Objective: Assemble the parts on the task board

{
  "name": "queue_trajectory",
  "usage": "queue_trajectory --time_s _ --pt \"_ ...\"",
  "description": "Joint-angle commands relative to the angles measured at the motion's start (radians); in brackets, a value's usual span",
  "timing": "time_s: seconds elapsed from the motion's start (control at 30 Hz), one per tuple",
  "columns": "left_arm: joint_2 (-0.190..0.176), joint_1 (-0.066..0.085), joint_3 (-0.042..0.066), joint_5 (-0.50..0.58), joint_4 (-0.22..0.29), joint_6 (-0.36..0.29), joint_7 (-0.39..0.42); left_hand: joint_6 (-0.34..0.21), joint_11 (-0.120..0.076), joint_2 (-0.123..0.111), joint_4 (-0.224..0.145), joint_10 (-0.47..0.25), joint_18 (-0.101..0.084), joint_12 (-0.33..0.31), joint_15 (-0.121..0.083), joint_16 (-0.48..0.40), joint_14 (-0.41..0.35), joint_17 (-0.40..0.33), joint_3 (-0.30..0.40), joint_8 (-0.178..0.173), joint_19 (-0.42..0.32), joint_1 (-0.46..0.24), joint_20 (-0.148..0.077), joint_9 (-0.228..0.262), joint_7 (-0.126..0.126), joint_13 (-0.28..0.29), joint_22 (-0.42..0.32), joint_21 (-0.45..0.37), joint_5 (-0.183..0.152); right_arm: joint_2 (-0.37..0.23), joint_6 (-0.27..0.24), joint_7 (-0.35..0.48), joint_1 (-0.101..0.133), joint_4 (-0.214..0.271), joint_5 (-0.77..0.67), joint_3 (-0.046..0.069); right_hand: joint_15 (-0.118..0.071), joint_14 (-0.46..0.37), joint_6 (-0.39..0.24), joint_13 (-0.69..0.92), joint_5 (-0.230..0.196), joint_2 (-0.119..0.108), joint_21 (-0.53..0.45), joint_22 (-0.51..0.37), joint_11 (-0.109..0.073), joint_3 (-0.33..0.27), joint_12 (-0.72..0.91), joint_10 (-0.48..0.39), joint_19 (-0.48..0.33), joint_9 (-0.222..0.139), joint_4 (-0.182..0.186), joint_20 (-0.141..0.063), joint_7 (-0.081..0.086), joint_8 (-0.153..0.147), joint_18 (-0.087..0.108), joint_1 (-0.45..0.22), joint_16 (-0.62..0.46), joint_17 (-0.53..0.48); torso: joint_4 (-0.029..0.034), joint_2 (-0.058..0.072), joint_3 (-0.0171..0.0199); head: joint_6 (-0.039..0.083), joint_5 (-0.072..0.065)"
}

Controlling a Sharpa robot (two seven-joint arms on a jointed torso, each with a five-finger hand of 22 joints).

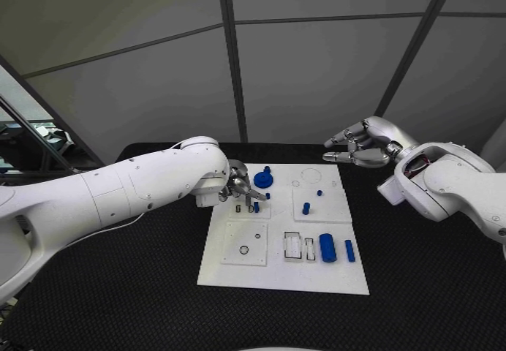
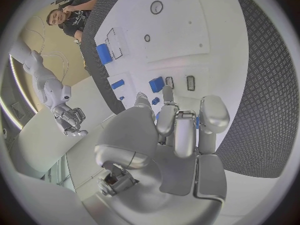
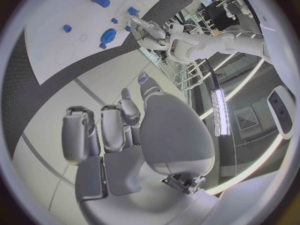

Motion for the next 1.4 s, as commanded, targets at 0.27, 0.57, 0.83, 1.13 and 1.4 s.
queue_trajectory --time_s 0.27,0.57,0.83,1.13,1.4 --pt "0.022 0.003 0.000 -0.024 -0.017 0.049 -0.022 -0.003 -0.007 0.004 0.003 0.015 -0.025 0.054 -0.007 0.012 0.076 0.177 0.009 -0.007 0.000 0.021 -0.003 0.020 -0.005 0.121 0.011 0.011 0.026 0.014 -0.002 -0.001 0.002 -0.011 -0.005 0.001 -0.004 0.017 0.005 -0.001 0.003 0.001 -0.003 0.076 -0.002 -0.004 -0.004 0.000 -0.001 0.001 -0.002 -0.003 0.000 -0.007 0.007 -0.004 -0.005 -0.001 0.0008 0.001 -0.0003 -0.007 -0.001" --pt "0.036 0.003 0.000 -0.024 -0.027 0.058 -0.018 -0.003 -0.007 0.002 0.002 0.015 -0.025 0.051 -0.007 0.015 0.077 0.182 0.012 -0.012 -0.002 0.034 -0.003 0.041 -0.006 0.126 0.016 0.013 0.061 0.021 0.003 -0.004 0.002 -0.019 -0.005 0.001 -0.004 0.018 0.004 0.000 0.005 0.001 -0.004 0.075 -0.002 -0.004 -0.003 0.001 -0.001 0.001 -0.002 -0.003 0.000 -0.008 0.007 -0.004 -0.005 -0.001 0.0012 0.000 0.0007 -0.011 0.001" --pt "0.043 0.003 0.000 -0.024 -0.032 0.069 -0.015 -0.003 -0.009 0.007 -0.010 0.016 -0.025 0.050 -0.008 0.016 0.077 0.183 0.025 -0.019 -0.004 0.065 -0.004 0.060 -0.008 0.130 0.020 0.014 0.082 0.028 0.008 -0.005 0.002 -0.025 -0.005 0.001 -0.004 0.018 0.004 0.000 0.005 0.002 -0.004 0.075 -0.002 -0.004 -0.003 0.001 -0.001 0.001 -0.002 -0.003 0.000 -0.008 0.007 -0.004 -0.005 -0.001 0.0000 0.000 0.0011 -0.013 0.002" --pt "0.047 0.003 0.000 -0.024 -0.033 0.070 -0.009 -0.006 -0.014 0.025 -0.045 0.016 -0.025 0.042 -0.012 0.019 0.078 0.188 0.061 -0.041 -0.006 0.133 -0.007 0.080 -0.014 0.135 0.028 0.017 0.161 0.032 0.010 -0.007 0.002 -0.030 -0.005 0.001 -0.004 0.018 0.003 -0.001 0.007 0.005 -0.006 0.074 -0.001 -0.002 -0.003 0.001 -0.002 0.001 -0.002 -0.003 0.001 -0.009 0.007 -0.004 -0.007 -0.003 0.0001 0.001 0.0008 -0.015 0.001" --pt "0.049 0.003 0.000 -0.019 -0.033 0.066 -0.004 -0.008 -0.018 0.043 -0.083 0.016 -0.026 0.034 -0.016 0.021 0.079 0.191 0.107 -0.067 -0.007 0.196 -0.011 0.093 -0.017 0.138 0.035 0.018 0.270 0.036 0.013 -0.008 0.002 -0.036 -0.005 0.001 -0.004 0.018 0.003 -0.001 0.008 0.006 -0.006 0.073 -0.001 -0.001 -0.003 0.001 -0.002 0.001 -0.003 -0.003 0.001 -0.010 0.007 -0.002 -0.007 -0.003 0.0007 0.000 0.0014 -0.018 0.002"
